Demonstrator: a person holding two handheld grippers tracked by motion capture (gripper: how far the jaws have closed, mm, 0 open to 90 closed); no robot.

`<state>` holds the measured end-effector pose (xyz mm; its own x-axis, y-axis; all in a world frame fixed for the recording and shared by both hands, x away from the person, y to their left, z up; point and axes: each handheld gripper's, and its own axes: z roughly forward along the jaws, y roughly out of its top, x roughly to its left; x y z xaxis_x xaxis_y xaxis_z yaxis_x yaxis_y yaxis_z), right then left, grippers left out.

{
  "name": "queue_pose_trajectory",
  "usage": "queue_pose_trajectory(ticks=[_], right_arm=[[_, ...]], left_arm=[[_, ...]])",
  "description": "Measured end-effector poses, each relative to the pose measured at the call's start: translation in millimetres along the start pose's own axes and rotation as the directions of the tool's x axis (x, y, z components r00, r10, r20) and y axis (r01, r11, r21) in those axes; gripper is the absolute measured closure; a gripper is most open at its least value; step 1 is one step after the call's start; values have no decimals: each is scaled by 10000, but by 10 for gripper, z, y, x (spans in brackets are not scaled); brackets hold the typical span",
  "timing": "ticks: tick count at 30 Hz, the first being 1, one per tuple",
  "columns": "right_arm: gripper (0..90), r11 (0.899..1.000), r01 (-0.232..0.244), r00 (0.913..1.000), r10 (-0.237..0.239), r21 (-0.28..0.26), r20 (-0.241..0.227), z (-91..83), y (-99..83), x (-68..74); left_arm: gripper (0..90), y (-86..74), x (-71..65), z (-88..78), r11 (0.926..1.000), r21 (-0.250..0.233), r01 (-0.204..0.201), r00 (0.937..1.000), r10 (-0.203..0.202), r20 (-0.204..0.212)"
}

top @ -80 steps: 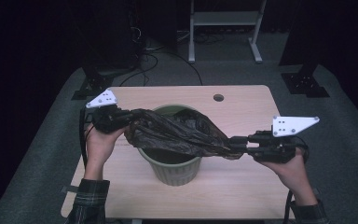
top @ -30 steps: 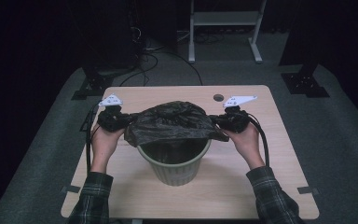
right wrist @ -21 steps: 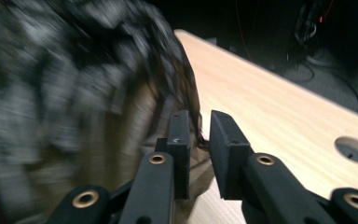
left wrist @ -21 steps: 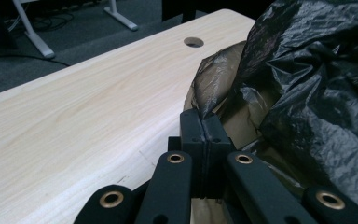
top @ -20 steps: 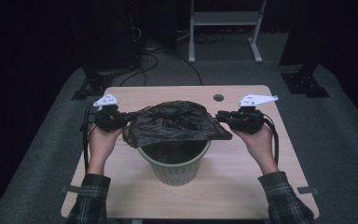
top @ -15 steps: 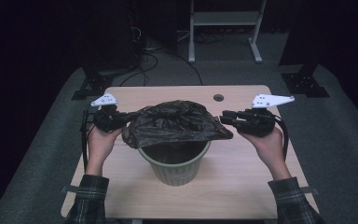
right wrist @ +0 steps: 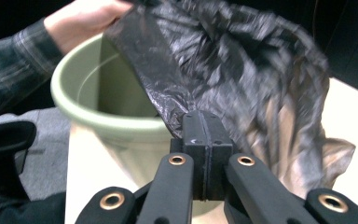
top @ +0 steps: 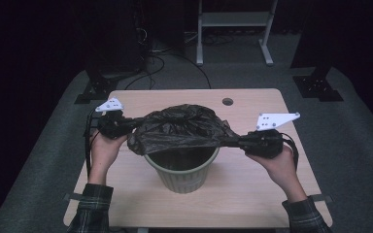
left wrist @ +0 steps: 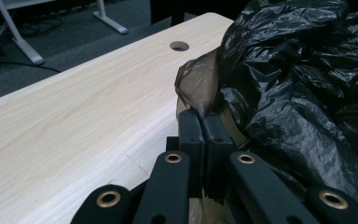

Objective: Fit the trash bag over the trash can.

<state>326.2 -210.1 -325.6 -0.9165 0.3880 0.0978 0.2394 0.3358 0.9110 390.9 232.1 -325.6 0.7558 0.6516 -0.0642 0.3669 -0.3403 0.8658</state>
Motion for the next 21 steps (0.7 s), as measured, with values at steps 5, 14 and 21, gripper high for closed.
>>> queue_pose_trajectory(ticks=[5, 14, 21], right_arm=[[900, 9995, -75, 10000, 77, 302, -63, -78, -191, 61], [900, 9900, -409, 9977, 478, 1346, -479, 28, -625, 174], [900, 9799, -591, 9925, 782, 1907, -945, 277, -862, 252]], left_arm=[[884, 1, -5, -7, 10000, 11, -18, 10000, 18, 8], [884, 0, -19, 5, 9999, 84, -87, 10000, 87, -28], [885, -28, -7, -2, 9999, 152, -62, 10000, 63, -37]])
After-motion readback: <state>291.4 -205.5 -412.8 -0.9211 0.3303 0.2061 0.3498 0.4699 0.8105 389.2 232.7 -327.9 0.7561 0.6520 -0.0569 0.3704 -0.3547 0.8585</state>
